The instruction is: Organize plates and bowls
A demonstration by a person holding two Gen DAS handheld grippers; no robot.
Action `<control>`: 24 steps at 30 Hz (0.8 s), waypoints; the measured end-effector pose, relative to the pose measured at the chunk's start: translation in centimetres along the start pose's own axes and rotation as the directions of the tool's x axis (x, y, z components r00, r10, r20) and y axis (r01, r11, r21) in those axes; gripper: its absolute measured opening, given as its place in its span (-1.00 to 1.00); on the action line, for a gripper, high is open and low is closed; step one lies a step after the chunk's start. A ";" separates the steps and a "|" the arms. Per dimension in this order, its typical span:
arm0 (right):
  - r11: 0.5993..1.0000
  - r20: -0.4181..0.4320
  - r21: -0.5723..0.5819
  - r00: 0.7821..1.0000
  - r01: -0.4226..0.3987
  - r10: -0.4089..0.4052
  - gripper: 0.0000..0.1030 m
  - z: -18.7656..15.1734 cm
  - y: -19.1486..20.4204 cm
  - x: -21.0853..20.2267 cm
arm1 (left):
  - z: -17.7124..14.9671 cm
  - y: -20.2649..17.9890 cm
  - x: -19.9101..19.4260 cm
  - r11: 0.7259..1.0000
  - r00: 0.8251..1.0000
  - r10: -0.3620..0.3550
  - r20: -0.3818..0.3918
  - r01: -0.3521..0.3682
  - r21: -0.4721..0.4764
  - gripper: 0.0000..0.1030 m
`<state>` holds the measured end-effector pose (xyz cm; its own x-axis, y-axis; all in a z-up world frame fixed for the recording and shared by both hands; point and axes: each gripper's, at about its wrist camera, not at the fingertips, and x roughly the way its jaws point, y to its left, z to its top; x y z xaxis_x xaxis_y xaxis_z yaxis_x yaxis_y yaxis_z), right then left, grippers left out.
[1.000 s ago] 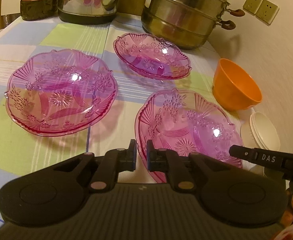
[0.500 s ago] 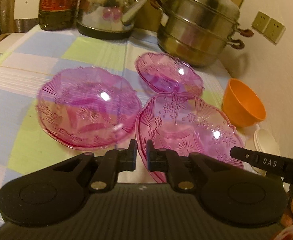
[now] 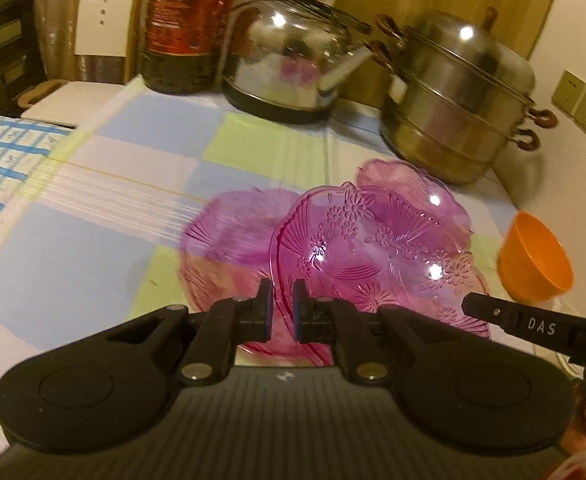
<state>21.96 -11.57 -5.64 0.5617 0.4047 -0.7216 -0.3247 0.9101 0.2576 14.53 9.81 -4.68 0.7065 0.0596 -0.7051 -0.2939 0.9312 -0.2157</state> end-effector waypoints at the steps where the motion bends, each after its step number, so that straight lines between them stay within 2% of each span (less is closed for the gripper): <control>1: 1.000 -0.001 -0.003 1.000 -0.007 0.007 -0.80 0.2 0.4 0.3 | 0.2 0.3 0.1 1.000 1.000 0.008 0.004 -0.008 0.000 -0.84; 7: 0.999 -0.003 -0.027 0.999 -0.035 0.035 -0.80 1.2 2.4 2.6 | 1.5 2.2 1.0 0.999 0.999 0.043 0.016 -0.043 -0.001 -0.84; 24: 0.996 -0.033 -0.078 0.998 -0.048 0.045 -0.79 0.7 4.1 7.5 | 1.0 4.5 4.7 0.995 0.995 0.099 -0.008 -0.099 0.019 -0.84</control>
<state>25.36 -4.72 -9.57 0.5209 0.4423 -0.7301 -0.4096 0.8799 0.2408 17.14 14.67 -8.28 0.6683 0.1489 -0.7288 -0.3505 0.9272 -0.1320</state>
